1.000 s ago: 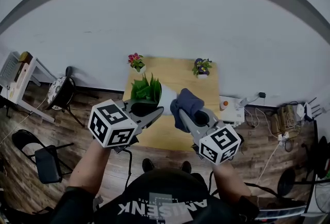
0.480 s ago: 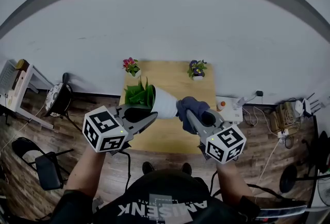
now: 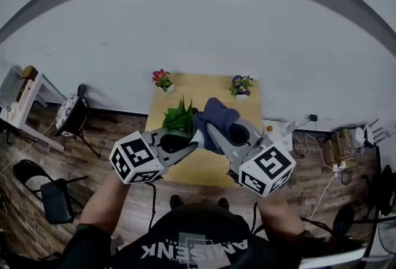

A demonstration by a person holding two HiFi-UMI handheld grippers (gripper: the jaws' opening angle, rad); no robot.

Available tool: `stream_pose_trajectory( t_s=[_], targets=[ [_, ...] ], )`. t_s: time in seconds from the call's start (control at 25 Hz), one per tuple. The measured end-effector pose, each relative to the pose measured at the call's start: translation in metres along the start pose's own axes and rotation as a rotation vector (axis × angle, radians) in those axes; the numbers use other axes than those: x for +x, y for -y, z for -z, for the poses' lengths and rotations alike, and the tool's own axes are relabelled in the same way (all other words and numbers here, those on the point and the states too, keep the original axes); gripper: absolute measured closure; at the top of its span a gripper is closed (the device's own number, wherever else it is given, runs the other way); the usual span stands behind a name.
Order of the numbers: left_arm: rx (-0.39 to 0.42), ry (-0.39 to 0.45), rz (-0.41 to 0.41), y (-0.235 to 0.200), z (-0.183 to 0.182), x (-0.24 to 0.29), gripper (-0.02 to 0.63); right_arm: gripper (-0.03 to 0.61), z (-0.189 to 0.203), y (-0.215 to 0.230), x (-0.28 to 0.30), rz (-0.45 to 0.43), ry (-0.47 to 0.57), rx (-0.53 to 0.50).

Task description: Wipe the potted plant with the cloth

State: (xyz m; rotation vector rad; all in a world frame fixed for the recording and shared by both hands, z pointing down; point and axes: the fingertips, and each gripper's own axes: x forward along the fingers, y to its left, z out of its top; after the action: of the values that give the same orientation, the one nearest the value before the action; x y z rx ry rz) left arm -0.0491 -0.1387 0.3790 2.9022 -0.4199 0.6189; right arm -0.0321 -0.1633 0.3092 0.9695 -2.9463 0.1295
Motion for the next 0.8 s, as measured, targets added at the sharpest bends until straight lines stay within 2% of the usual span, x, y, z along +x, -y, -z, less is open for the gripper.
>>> stream_pose_trajectory(
  t_s=[0.12,0.32,0.44,0.8],
  targets=[
    [0.004,0.036,0.003,0.003,-0.004,-0.002,0.598,0.534,0.005,-0.004,0.011,-0.004,-0.018,-0.018],
    [-0.012,0.080,-0.007,0.003,-0.007,-0.007,0.598,0.534,0.019,0.006,0.005,0.040,-0.037,-0.003],
    [-0.025,0.110,-0.001,0.002,-0.008,-0.009,0.598,0.534,0.033,0.017,-0.004,0.081,-0.050,0.036],
    [0.023,0.153,0.013,0.004,-0.013,-0.009,0.598,0.534,0.064,0.047,-0.030,0.177,-0.093,0.110]
  ],
)
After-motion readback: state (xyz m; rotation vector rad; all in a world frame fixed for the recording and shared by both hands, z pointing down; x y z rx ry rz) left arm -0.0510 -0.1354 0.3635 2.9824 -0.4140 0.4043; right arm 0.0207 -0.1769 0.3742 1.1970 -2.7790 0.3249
